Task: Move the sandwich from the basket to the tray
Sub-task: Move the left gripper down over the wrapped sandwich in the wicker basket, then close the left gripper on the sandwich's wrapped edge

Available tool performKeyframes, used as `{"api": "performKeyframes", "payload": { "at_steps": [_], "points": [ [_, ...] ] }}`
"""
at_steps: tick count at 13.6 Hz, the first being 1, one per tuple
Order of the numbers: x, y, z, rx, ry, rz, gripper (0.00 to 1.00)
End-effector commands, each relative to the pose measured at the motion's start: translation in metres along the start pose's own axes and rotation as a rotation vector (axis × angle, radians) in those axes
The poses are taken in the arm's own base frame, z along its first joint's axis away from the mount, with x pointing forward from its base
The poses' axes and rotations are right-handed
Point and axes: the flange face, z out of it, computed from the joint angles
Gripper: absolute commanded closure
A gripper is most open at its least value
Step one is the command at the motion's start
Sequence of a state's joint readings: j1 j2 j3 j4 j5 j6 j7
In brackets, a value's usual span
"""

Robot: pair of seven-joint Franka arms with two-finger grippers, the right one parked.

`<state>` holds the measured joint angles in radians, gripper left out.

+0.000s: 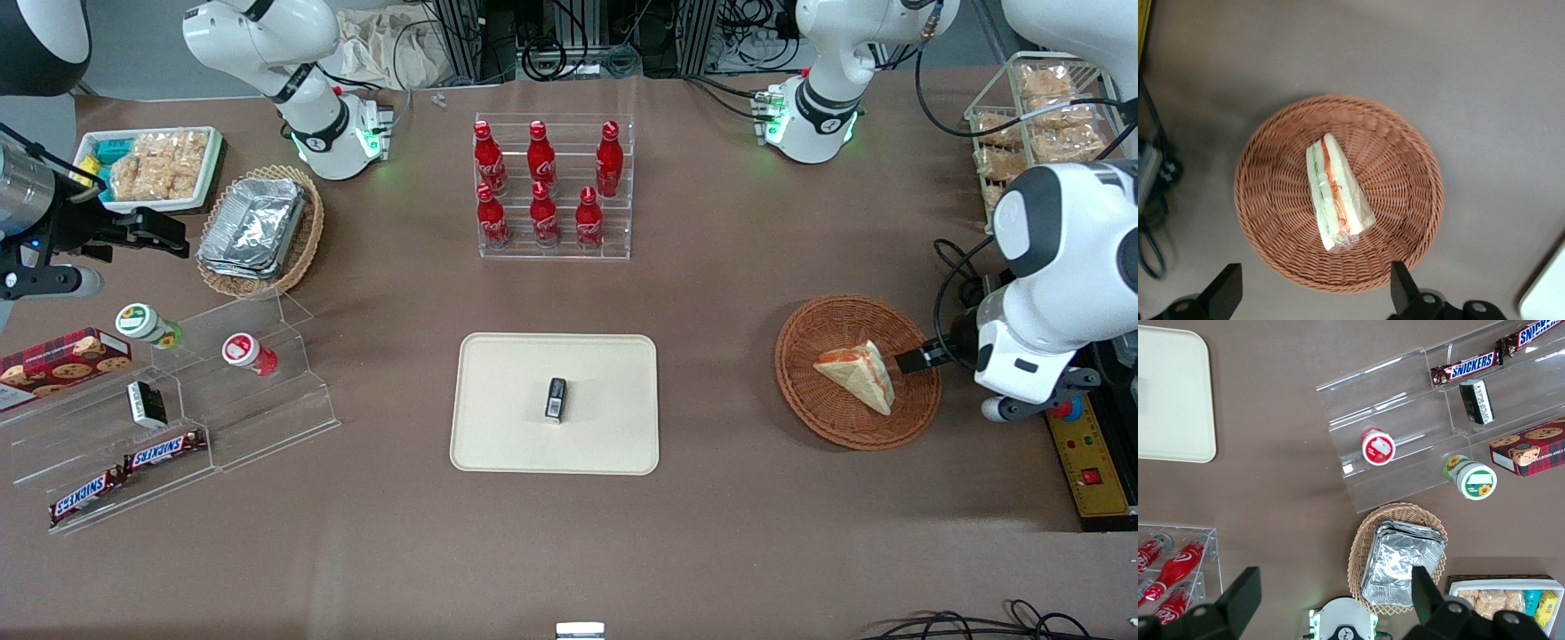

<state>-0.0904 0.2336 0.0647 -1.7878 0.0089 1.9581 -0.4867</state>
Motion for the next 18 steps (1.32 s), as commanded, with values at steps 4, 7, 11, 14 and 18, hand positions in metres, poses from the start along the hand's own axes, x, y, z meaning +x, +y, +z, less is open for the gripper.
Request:
{"api": "performKeyframes", "payload": {
  "at_steps": [4,7,11,14,18],
  "points": [
    [-0.01,-0.001,0.067,-0.011,0.035,-0.266,0.0],
    [-0.013,-0.003,0.095,0.015,0.002,-0.32,0.0],
    [-0.019,-0.005,0.129,0.023,-0.006,-0.37,0.0],
    [-0.027,-0.01,0.15,0.008,0.011,-0.378,0.0],
    [-0.029,-0.01,0.172,0.011,0.008,-0.421,0.0]
  ]
}}
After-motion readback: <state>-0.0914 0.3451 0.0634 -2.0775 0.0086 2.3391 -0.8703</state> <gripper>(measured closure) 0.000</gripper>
